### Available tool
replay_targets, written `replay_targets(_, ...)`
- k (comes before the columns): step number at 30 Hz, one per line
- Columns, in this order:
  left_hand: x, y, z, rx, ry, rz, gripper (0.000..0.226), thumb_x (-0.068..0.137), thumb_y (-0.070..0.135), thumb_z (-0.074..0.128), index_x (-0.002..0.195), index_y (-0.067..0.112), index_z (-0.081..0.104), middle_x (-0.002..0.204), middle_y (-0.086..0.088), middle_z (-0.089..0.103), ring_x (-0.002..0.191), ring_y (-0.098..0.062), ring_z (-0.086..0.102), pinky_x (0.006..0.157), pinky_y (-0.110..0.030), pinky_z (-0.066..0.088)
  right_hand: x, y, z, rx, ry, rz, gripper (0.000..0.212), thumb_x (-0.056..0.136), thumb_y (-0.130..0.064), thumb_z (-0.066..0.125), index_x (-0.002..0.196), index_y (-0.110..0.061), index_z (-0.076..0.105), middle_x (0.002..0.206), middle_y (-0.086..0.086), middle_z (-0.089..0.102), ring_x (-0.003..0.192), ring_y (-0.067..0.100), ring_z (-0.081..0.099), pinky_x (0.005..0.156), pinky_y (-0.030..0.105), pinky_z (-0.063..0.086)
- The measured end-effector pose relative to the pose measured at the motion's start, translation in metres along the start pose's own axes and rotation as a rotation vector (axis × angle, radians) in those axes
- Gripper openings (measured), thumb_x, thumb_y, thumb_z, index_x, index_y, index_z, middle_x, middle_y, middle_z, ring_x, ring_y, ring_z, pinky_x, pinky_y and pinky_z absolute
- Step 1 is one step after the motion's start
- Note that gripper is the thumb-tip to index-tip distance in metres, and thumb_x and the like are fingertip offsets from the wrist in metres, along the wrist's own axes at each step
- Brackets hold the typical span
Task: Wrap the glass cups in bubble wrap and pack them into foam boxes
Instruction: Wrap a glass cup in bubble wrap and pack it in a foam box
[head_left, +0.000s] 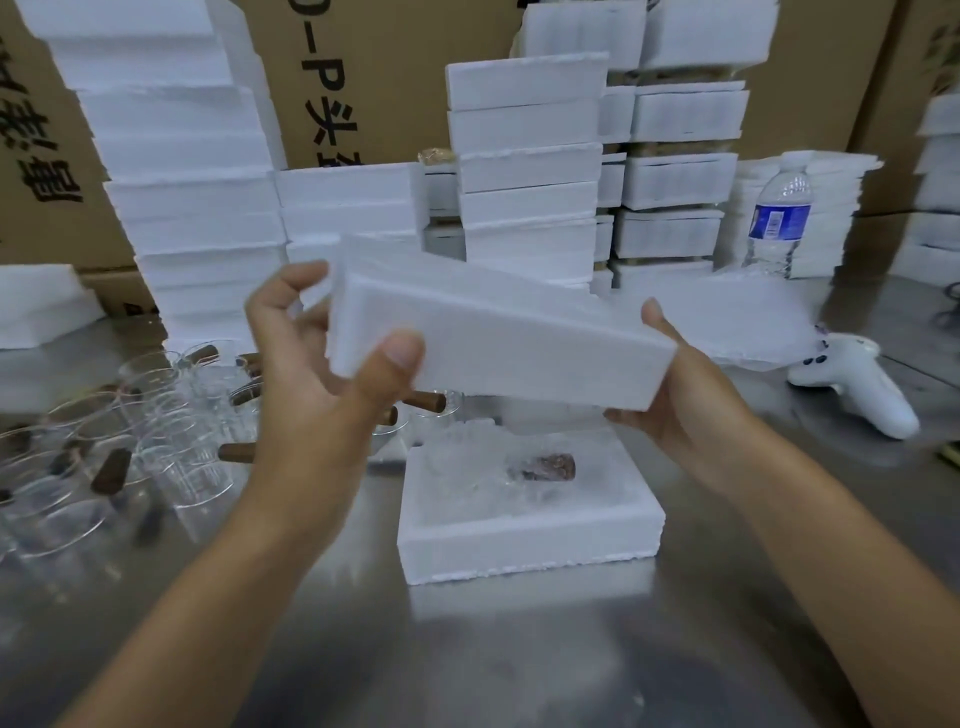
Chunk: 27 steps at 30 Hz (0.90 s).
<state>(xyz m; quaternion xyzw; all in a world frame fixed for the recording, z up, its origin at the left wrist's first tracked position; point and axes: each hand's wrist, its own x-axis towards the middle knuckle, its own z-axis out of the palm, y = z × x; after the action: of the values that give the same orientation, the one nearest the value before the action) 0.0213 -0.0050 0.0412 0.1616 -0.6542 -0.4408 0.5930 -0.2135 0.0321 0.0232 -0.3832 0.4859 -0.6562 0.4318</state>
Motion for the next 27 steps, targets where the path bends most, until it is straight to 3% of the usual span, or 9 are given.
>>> replay_targets(2, -0.004, -0.007, 0.002, 0.051, -0.048, -0.040, 0.094, 0.038, 0.072, 0.080, 0.113, 0.040, 0.034, 0.112, 0.009, 0.054, 0.096, -0.008, 0.067, 0.063, -0.025, 0.056, -0.003, -0.003, 0.000, 0.069, -0.066, 0.052, 0.038, 0.078, -0.053, 0.051, 0.095, -0.023, 0.068, 0.082, -0.003, 0.070, 0.072, 0.010, 0.064, 0.059, 0.022, 0.053)
replay_targets(6, -0.007, -0.020, -0.015, 0.223, -0.144, -0.154, 0.096, 0.042, 0.059, 0.076, 0.123, 0.052, 0.025, 0.111, 0.025, 0.054, 0.089, 0.014, 0.061, 0.056, -0.007, 0.048, -0.003, -0.002, -0.007, 0.000, -0.063, 0.087, 0.019, 0.092, -0.032, 0.049, 0.093, -0.020, 0.064, 0.081, -0.005, 0.068, 0.069, 0.008, 0.063, 0.053, 0.019, 0.049)
replay_targets(9, -0.014, -0.031, -0.027, 0.280, -0.278, -0.213, 0.107, 0.042, 0.054, 0.079, 0.131, 0.054, 0.019, 0.108, 0.051, 0.048, 0.100, 0.026, 0.050, 0.067, 0.002, 0.042, -0.001, 0.000, -0.012, -0.112, -0.064, 0.134, 0.021, 0.089, -0.030, 0.044, 0.094, -0.017, 0.060, 0.080, 0.002, 0.061, 0.071, 0.015, 0.057, 0.059, 0.025, 0.044)
replay_targets(11, -0.019, -0.038, -0.033, 0.318, -0.341, -0.264, 0.108, 0.044, 0.051, 0.079, 0.132, 0.055, 0.017, 0.109, 0.056, 0.042, 0.104, 0.030, 0.043, 0.071, 0.005, 0.039, 0.000, 0.000, -0.015, -0.158, -0.073, 0.156, 0.020, 0.088, -0.028, 0.045, 0.092, -0.016, 0.061, 0.078, 0.004, 0.059, 0.073, 0.018, 0.054, 0.063, 0.028, 0.040)
replay_targets(14, -0.023, -0.044, -0.040, 0.314, -0.412, -0.368, 0.109, 0.042, 0.054, 0.083, 0.132, 0.057, 0.020, 0.120, 0.046, 0.045, 0.113, 0.018, 0.047, 0.078, -0.001, 0.044, 0.000, 0.000, -0.019, -0.266, -0.091, 0.198, 0.017, 0.085, -0.026, 0.050, 0.088, -0.016, 0.063, 0.085, 0.008, 0.058, 0.082, 0.023, 0.049, 0.069, 0.028, 0.041)
replay_targets(18, -0.024, -0.052, -0.044, 0.315, -0.433, -0.404, 0.109, 0.043, 0.054, 0.088, 0.130, 0.062, 0.023, 0.132, 0.034, 0.044, 0.126, 0.002, 0.045, 0.106, -0.033, 0.040, 0.001, 0.004, -0.023, -0.348, -0.114, 0.193, 0.019, 0.080, -0.028, 0.061, 0.093, -0.017, 0.069, 0.096, 0.006, 0.073, 0.097, 0.026, 0.063, 0.089, 0.032, 0.046)
replay_targets(20, -0.024, -0.053, -0.043, 0.300, -0.418, -0.411, 0.110, 0.041, 0.056, 0.090, 0.130, 0.063, 0.024, 0.134, 0.032, 0.044, 0.130, -0.002, 0.042, 0.109, -0.042, 0.035, 0.001, 0.005, -0.023, -0.358, -0.119, 0.183, 0.034, 0.068, -0.036, 0.066, 0.097, -0.017, 0.070, 0.102, 0.006, 0.073, 0.103, 0.025, 0.064, 0.096, 0.035, 0.044)
replay_targets(22, -0.022, -0.055, -0.043, 0.310, -0.413, -0.405, 0.113, 0.040, 0.059, 0.089, 0.131, 0.063, 0.022, 0.134, 0.035, 0.042, 0.130, 0.001, 0.040, 0.110, -0.041, 0.034, 0.003, 0.007, -0.022, -0.344, -0.105, 0.172, 0.043, 0.059, -0.042, 0.067, 0.095, -0.017, 0.071, 0.102, 0.006, 0.073, 0.102, 0.024, 0.064, 0.096, 0.036, 0.044)
replay_targets(27, -0.017, -0.060, -0.046, 0.322, -0.430, -0.407, 0.120, 0.042, 0.059, 0.088, 0.128, 0.075, 0.006, 0.116, 0.058, 0.036, 0.113, 0.029, 0.036, 0.097, -0.021, 0.033, 0.007, 0.010, -0.023, -0.338, -0.117, 0.160, 0.041, 0.056, -0.047, 0.069, 0.087, -0.020, 0.075, 0.100, 0.003, 0.073, 0.096, 0.020, 0.066, 0.087, 0.032, 0.048)
